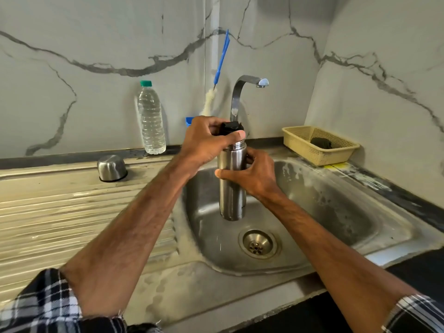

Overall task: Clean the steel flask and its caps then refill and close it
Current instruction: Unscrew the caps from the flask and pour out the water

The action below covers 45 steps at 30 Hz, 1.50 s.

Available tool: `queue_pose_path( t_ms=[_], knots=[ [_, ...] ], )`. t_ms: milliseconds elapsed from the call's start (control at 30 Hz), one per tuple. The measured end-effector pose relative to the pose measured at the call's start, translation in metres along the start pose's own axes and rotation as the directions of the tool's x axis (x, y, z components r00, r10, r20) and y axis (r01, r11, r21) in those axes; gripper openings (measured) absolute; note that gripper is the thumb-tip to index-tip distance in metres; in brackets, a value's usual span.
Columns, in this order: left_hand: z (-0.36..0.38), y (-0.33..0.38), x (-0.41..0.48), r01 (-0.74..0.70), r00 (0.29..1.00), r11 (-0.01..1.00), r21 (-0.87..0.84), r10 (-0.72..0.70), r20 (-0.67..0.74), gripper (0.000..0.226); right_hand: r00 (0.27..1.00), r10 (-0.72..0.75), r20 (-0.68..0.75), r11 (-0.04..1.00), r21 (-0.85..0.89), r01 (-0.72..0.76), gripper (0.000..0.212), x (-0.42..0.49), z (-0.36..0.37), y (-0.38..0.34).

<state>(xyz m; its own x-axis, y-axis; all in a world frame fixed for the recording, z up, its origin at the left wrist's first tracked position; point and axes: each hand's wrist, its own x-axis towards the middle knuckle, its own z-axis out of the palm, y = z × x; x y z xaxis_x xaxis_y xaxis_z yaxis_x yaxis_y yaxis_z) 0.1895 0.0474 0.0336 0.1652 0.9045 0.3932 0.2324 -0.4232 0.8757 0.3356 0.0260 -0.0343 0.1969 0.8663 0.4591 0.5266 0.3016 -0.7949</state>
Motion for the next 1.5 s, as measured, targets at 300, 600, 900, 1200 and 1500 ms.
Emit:
queue_pose_path(
  t_ms=[300, 600, 900, 1200, 1500],
  knots=[
    [0.019, 0.003, -0.012, 0.098, 0.912, 0.953, 0.286, 0.029, -0.409, 0.057, 1.000, -0.016, -0.008, 1.000, -0.006, 0.016, 0.059, -0.005, 0.010, -0.001],
    [0.012, 0.001, 0.002, 0.018, 0.995, 0.997, 0.075, -0.025, 0.093, 0.058, 0.999, 0.014, -0.040, 1.000, 0.005, -0.014, 0.056, 0.002, -0.001, 0.001],
    [0.005, -0.003, 0.000, 0.001, 0.996, 0.997, 0.073, -0.008, 0.089, 0.071, 0.998, 0.047, -0.037, 0.999, -0.023, -0.048, 0.054, 0.000, 0.003, 0.000],
    [-0.002, -0.010, 0.000, 0.029, 1.000, 0.995, 0.091, -0.029, 0.004, 0.060, 0.999, 0.040, -0.010, 0.998, -0.050, -0.040, 0.049, -0.003, 0.006, -0.003],
    [0.006, -0.008, -0.005, 0.041, 0.999, 0.990, 0.136, -0.045, 0.027, 0.073, 0.995, 0.102, -0.004, 0.994, -0.040, -0.103, 0.061, -0.002, 0.006, 0.002]
  ],
)
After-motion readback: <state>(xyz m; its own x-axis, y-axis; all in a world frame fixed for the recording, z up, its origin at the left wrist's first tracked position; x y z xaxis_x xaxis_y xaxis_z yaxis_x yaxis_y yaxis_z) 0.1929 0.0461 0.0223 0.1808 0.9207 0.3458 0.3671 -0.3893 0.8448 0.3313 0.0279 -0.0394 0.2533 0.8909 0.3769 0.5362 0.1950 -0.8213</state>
